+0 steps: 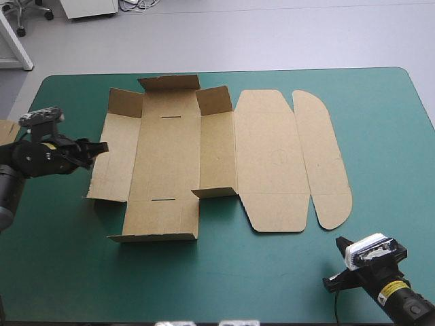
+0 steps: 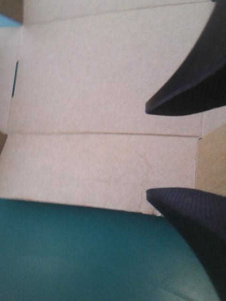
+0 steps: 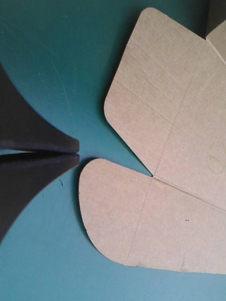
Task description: Fold the box
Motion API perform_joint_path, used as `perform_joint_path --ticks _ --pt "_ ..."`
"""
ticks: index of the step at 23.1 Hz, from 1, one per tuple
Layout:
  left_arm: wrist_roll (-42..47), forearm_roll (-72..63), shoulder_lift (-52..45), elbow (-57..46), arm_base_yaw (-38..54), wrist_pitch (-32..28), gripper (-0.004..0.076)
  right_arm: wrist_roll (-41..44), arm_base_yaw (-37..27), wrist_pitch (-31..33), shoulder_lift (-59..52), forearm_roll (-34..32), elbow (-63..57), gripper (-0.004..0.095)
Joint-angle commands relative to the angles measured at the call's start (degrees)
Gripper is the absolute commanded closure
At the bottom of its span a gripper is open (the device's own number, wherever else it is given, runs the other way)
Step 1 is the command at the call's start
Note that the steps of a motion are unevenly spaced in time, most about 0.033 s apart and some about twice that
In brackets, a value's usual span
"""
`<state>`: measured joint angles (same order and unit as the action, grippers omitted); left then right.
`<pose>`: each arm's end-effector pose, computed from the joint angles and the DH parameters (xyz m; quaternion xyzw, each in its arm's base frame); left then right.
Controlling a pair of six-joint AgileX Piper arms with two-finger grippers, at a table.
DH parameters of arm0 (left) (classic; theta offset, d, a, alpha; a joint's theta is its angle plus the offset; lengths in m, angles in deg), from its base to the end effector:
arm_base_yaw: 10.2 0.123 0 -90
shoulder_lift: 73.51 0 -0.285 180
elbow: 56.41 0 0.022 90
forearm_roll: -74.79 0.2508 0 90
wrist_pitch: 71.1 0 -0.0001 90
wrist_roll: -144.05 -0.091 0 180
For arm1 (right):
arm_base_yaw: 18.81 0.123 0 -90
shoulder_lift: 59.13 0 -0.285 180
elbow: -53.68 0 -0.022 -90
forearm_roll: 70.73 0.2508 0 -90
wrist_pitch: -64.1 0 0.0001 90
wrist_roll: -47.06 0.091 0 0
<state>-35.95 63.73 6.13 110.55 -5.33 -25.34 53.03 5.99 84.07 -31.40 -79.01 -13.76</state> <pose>0.2608 0.0097 0.3467 -0.0779 0.9281 -0.0733 0.3566 0.0762 0.0303 0.2165 -0.1812 0.8233 0.0868 0.5309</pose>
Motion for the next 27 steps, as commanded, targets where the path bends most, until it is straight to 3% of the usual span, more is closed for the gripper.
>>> perform_joint_path --ticks 1,2,4,6,11,18,27 --pt "-11.94 -17.21 1.85 1.67 12.23 0.18 0.0373 -0.03 0.08 -3.62 0.66 -0.10 1.96 0.0924" --pt "-23.82 -30.31 4.22 1.41 18.63 3.79 0.0373 -0.03 0.08 -3.62 0.66 -0.10 1.96 0.0924" --pt "-33.51 -39.18 7.96 1.41 24.84 9.09 0.0373 -0.03 0.08 -3.73 0.66 -0.10 1.96 0.0924" --pt "-39.31 -37.99 11.93 1.41 25.90 11.14 0.0373 -0.16 0.08 -3.73 0.66 -0.10 1.96 0.0924" --pt "-47.99 -38.84 22.58 1.41 25.90 12.41 0.0373 -0.26 0.08 -3.73 0.66 -0.10 1.96 0.0924" --pt "-59.81 -48.45 28.55 1.41 25.76 13.55 0.0373 -0.64 0.08 -4.08 0.66 -0.10 1.96 0.0924" --pt "-63.99 -51.50 33.73 1.41 21.32 18.85 0.0373 -0.64 0.08 -4.08 0.66 -0.10 1.96 0.0924"
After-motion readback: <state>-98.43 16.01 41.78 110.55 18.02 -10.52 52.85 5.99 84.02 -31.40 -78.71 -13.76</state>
